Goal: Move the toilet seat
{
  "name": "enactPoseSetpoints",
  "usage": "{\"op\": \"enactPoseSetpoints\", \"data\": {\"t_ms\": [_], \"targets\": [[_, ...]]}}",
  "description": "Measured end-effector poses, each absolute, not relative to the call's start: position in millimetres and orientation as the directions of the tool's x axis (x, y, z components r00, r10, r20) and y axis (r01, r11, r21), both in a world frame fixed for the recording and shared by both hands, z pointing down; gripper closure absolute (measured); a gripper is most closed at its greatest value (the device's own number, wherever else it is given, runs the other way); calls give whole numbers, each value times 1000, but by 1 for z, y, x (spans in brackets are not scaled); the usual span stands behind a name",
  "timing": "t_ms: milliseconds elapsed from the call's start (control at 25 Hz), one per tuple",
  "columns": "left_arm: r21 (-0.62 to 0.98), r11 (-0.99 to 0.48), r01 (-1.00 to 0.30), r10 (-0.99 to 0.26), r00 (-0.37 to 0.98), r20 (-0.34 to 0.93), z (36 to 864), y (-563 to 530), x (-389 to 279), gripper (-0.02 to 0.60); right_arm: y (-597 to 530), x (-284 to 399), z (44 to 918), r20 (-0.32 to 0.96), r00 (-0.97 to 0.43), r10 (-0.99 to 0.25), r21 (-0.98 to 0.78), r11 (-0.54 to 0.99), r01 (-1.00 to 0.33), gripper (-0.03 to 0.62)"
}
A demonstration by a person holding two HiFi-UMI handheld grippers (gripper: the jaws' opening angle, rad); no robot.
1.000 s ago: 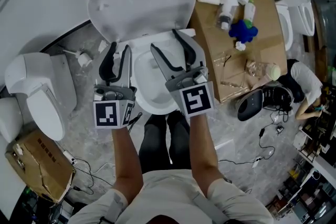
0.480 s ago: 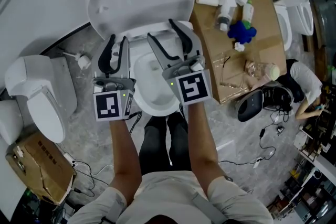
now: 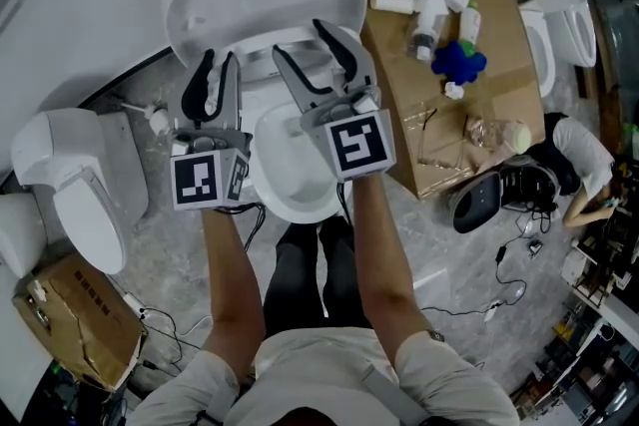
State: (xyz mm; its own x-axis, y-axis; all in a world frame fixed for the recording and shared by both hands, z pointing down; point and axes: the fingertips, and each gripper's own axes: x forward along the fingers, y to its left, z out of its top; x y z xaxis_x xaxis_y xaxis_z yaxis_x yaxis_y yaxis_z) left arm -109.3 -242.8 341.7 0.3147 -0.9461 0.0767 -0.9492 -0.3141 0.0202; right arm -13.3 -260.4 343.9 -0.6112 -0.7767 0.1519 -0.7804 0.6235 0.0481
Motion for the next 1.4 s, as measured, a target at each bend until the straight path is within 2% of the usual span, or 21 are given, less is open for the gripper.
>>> {"op": "enactPoseSetpoints", "data": {"t_ms": [1000, 1320, 1400], "targets": [[-2, -310, -951, -950, 310, 49, 346, -288, -119, 468, -308, -21, 346, 90, -630, -771, 68, 636, -769, 350], [-4, -300, -954, -953, 299, 54, 345, -287, -120, 466, -307, -22, 346, 100, -632, -769, 61, 638, -767, 350], [-3, -291, -957, -955, 291, 56, 344, -286, -122, 448, -305, -22, 347, 121, -628, -769, 57, 637, -769, 350]]}}
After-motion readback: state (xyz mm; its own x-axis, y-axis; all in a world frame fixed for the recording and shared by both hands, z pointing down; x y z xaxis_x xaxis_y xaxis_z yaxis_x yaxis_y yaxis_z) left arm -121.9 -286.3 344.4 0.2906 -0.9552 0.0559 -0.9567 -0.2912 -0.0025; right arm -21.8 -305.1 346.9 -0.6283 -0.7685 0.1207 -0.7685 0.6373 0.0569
